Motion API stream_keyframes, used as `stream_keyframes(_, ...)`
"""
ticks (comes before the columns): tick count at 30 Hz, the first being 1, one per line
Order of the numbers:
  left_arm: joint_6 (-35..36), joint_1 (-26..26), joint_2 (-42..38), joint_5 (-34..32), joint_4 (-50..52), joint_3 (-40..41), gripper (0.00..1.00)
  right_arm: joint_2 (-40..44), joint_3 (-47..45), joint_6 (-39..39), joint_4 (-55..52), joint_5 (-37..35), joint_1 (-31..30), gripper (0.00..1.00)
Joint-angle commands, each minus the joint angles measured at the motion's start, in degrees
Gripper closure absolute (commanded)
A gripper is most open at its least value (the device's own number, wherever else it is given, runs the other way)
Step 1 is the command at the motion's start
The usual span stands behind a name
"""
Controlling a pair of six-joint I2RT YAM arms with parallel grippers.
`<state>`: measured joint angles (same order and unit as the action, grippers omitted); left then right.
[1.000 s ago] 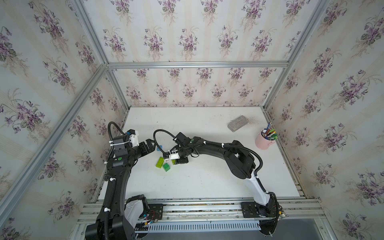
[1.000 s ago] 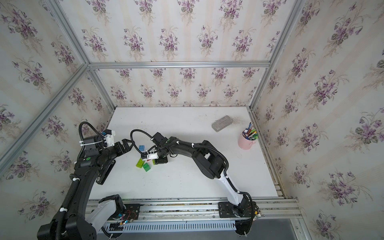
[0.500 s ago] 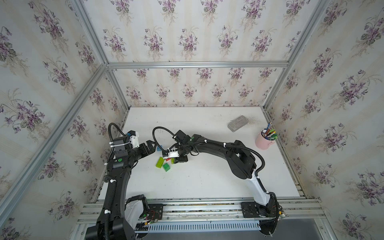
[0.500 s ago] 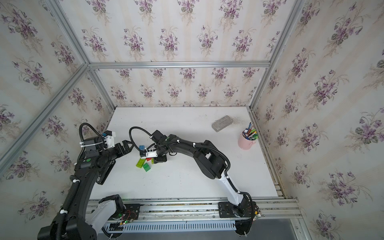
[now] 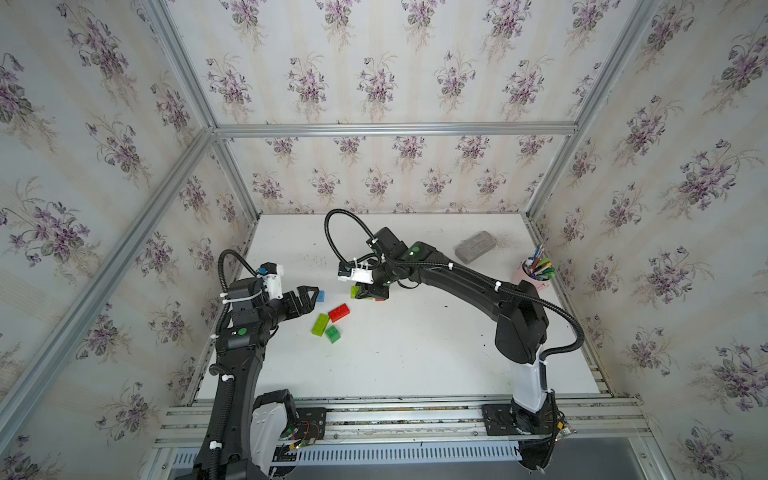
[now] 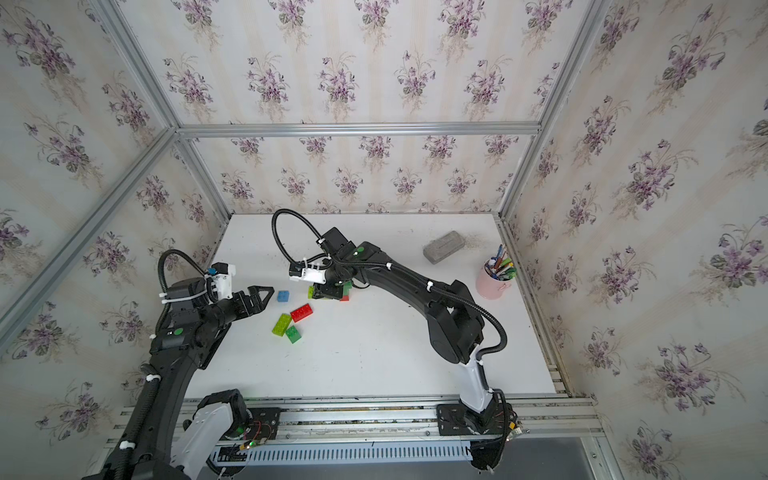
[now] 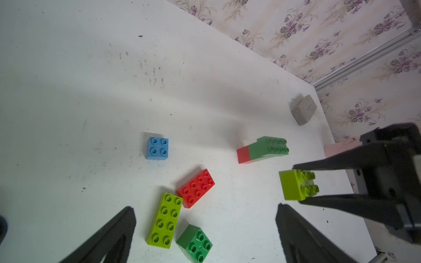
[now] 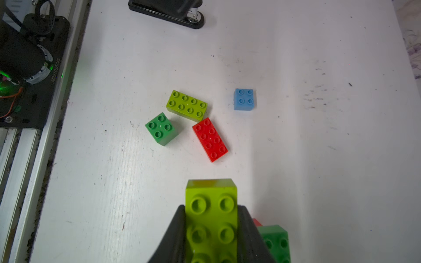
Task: Assemble a spoon with lego
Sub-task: Assemble the lego brick with the lego brick.
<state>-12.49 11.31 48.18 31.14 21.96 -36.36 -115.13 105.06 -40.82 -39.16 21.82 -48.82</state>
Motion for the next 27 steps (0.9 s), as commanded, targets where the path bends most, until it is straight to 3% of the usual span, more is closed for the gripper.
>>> stream_keyframes(1,1.33,-3.89,-1.42,-0.92,-5.91,1.61,0.01,-0.04,3.65,-1.96,-8.15,-2.89,1.36,0.76)
stream_keyframes(8,3.97,-18.17,-7.65,-9.09,-16.96,9.31,0.01,-2.09,8.39,-5.05,-13.95,-9.56,4.07,0.76)
stream_keyframes(16,12.45,-33.49,-1.36,-18.44,-23.62,10.08,0.01,-4.97,11.5,-6.66,-14.57,-11.99,5.6,0.76)
stream_keyframes(19,14.2,-36.04,2.99,-20.23,-26.45,9.35,0.01,-5.58,12.6,-6.97,-14.6,-11.29,5.85,0.76)
stream_keyframes(27,16.21,-36.44,8.73,-19.25,-28.88,8.6,0.01,-6.68,12.65,-7.92,-15.26,-8.77,5.97,0.76)
